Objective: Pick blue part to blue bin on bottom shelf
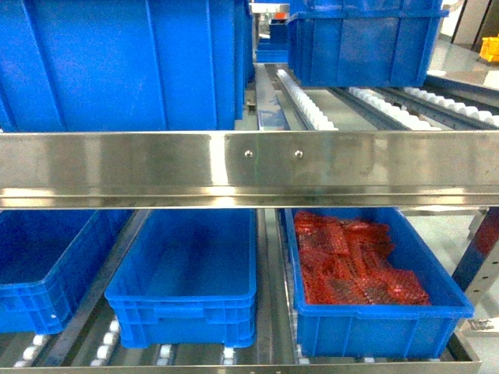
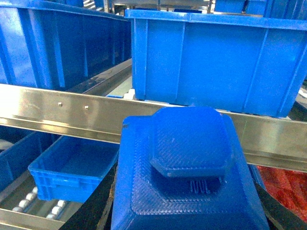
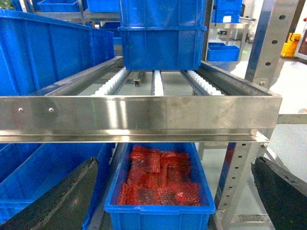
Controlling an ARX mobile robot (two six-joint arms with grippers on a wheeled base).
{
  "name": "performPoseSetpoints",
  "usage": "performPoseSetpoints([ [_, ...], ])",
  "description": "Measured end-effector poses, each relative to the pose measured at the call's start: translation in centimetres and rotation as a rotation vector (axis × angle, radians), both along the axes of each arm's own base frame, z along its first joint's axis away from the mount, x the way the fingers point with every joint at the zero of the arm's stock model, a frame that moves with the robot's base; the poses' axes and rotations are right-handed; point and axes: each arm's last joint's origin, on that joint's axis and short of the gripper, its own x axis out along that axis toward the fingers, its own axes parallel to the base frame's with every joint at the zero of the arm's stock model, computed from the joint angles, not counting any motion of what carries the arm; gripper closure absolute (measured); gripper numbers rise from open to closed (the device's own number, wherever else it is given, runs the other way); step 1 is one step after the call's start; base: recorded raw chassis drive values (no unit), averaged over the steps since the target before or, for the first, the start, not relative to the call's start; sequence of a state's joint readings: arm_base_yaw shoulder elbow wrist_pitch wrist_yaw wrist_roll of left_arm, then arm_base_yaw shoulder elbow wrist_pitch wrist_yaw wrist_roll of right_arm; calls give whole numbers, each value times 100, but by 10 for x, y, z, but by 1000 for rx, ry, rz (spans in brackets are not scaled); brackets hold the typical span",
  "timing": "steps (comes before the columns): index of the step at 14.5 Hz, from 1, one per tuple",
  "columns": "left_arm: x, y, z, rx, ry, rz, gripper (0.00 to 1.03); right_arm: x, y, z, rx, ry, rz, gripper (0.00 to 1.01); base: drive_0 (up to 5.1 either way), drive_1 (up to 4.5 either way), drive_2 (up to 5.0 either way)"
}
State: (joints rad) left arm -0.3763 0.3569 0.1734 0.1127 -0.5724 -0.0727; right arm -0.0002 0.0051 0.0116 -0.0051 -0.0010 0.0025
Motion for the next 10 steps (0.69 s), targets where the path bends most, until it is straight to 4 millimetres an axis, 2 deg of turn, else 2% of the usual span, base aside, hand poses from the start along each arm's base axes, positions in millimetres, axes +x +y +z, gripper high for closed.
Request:
performPoseSetpoints([
  [10,0,0,0,-1,-3,0,60,0,0,0,0,-3,0,3,0,0,0],
])
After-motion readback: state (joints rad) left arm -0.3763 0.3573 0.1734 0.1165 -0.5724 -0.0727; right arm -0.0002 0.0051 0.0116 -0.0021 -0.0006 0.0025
